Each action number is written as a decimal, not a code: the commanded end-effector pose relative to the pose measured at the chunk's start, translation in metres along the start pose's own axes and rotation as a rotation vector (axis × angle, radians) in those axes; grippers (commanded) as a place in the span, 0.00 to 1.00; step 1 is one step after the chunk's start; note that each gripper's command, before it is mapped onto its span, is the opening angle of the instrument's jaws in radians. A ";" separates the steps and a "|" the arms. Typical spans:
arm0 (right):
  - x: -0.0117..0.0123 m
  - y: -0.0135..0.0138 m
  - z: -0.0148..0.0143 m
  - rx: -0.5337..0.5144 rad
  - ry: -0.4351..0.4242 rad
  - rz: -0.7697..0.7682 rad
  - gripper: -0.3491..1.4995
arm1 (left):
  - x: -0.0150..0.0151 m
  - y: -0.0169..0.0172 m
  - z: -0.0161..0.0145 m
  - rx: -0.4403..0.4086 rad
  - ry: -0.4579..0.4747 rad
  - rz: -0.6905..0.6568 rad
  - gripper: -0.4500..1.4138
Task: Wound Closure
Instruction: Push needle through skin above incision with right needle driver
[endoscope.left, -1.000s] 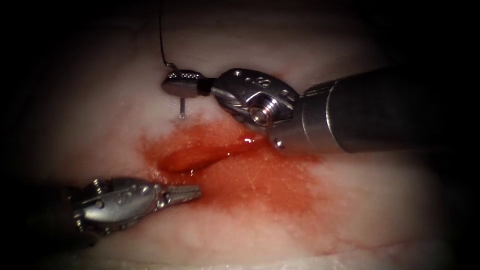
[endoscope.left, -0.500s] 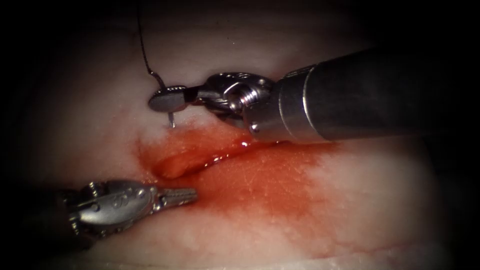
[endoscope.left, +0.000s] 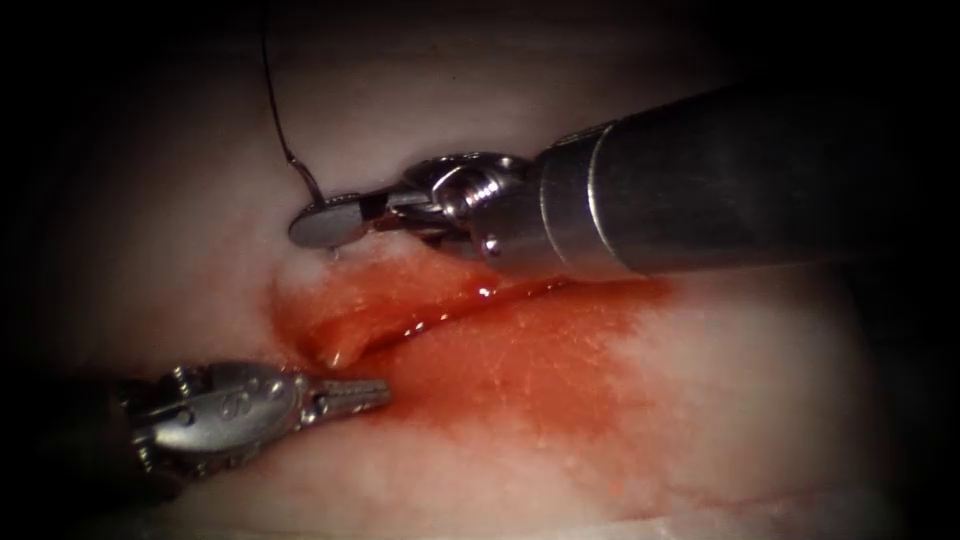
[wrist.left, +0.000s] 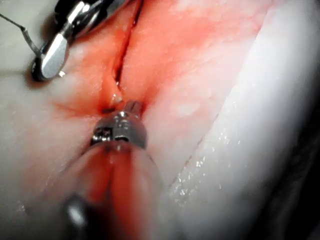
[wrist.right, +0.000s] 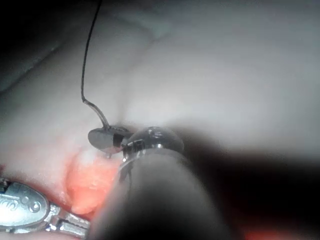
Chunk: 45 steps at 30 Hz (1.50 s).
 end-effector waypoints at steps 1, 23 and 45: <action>-0.0007 0.0003 0.0011 0.016 -0.013 0.008 0.00 | -0.0002 0.0000 0.0007 -0.002 0.001 0.000 0.10; 0.0020 0.0005 -0.0004 -0.070 0.184 -0.428 0.77 | 0.0000 -0.0003 0.0000 -0.012 -0.001 -0.002 0.09; 0.0064 -0.0008 -0.0007 -0.318 0.163 -0.767 0.04 | -0.0003 -0.0002 -0.0003 -0.015 -0.004 0.001 0.08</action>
